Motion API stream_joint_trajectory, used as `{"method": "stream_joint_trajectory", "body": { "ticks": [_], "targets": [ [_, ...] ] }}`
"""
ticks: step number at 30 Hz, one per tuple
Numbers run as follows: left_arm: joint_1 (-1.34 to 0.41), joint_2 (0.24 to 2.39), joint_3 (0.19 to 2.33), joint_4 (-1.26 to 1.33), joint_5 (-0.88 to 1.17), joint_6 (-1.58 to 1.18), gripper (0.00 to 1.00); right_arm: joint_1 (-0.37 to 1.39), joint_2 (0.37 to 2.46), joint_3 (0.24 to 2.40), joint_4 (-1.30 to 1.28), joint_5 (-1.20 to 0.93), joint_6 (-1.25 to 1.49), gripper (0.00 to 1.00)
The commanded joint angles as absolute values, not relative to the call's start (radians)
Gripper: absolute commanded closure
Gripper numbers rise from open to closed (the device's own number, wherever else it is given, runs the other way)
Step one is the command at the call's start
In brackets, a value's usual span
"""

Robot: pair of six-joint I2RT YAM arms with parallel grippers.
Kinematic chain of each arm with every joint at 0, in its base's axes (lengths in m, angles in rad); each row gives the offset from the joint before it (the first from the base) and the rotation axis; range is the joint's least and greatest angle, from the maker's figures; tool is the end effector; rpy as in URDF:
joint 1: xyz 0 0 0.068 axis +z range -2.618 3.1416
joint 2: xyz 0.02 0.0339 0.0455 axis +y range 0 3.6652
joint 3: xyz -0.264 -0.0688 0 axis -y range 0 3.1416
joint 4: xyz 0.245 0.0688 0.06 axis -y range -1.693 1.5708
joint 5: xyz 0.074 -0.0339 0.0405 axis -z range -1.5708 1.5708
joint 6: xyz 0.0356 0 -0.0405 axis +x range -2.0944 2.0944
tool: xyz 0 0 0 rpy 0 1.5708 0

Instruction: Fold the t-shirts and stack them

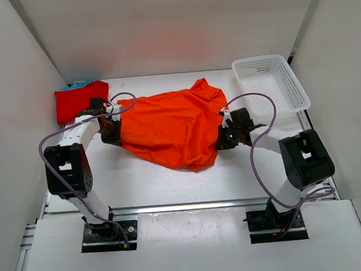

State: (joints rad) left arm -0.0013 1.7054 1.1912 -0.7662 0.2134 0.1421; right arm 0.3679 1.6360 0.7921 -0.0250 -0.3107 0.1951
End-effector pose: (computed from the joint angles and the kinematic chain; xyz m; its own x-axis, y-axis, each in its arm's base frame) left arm 0.3294 -0.0080 0.2026 -0.9397 0.1396 -0.3122 0.1970 0.9672 -0.1603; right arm 0.2896 0.1233 0.1513 -0.8011 -0.1110 -0.5882 -0.3785 0.8551 0.3542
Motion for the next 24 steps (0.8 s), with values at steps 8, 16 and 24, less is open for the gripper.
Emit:
{"method": "stream_joint_trajectory", "body": {
  "ticks": [8,16,24],
  "targets": [
    [0.015,1.531,1.292,-1.061,0.232,0.38,1.0,0.316,1.244,1.003,-0.523,-0.363,0.066,1.0],
    [0.012,1.712,1.463,-1.035,0.258,0.276,1.0,0.367,1.604,1.308,-0.493,-0.425,-0.055,1.0],
    [0.029,1.905,1.565,-1.045,0.232,0.249,1.0,0.318,2.002,1.649,-0.479,-0.468,0.115,0.25]
  ]
}}
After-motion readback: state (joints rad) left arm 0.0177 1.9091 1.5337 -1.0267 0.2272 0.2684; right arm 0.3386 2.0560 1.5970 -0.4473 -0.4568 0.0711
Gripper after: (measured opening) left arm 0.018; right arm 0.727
